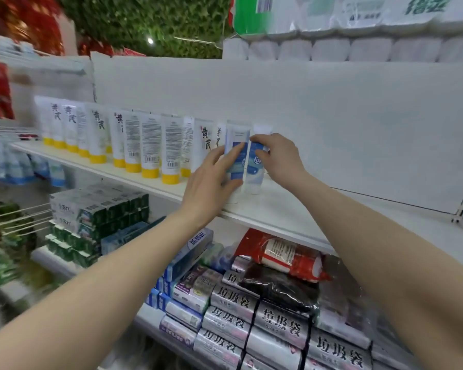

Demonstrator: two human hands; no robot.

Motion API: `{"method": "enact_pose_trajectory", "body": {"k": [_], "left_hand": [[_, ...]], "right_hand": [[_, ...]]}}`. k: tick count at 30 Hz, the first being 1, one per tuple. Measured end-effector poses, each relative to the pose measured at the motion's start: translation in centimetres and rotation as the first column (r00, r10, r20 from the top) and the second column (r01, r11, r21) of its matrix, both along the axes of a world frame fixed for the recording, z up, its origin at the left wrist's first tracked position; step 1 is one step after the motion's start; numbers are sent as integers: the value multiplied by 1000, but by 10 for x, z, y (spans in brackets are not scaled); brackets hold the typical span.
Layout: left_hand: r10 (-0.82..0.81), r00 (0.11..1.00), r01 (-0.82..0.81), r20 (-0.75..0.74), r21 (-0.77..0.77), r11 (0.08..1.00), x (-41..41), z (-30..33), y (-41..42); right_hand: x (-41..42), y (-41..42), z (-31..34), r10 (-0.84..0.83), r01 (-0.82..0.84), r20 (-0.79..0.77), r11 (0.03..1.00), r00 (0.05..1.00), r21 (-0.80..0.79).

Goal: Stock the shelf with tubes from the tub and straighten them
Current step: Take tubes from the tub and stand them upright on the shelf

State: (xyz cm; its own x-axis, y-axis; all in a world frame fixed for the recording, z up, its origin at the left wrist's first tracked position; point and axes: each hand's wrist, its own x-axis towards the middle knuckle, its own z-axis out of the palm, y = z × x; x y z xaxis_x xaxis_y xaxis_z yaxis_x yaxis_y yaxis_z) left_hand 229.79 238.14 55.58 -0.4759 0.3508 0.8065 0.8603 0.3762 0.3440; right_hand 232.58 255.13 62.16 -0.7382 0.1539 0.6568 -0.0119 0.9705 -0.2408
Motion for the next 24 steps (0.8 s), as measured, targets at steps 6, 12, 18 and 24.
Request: {"method": "enact_pose_trajectory", "body": {"k": [6,12,18,24], "left_hand": [[104,994,-104,-20,-31,994,-1,0,10],[164,986,-165,-17,-61,984,-2,1,15],[219,975,-222,-34,-121,968,1,2,15],[244,966,-256,-87,-183,949,7,3,8]], "right_hand": [[-24,0,-3,-10,9,8,997,1000,76],[-34,0,-2,-31,25,53,994,998,104],[-31,-3,0,-40,27,102,991,994,128],[-7,-3,-2,-106,80,110,973,988,218]]}}
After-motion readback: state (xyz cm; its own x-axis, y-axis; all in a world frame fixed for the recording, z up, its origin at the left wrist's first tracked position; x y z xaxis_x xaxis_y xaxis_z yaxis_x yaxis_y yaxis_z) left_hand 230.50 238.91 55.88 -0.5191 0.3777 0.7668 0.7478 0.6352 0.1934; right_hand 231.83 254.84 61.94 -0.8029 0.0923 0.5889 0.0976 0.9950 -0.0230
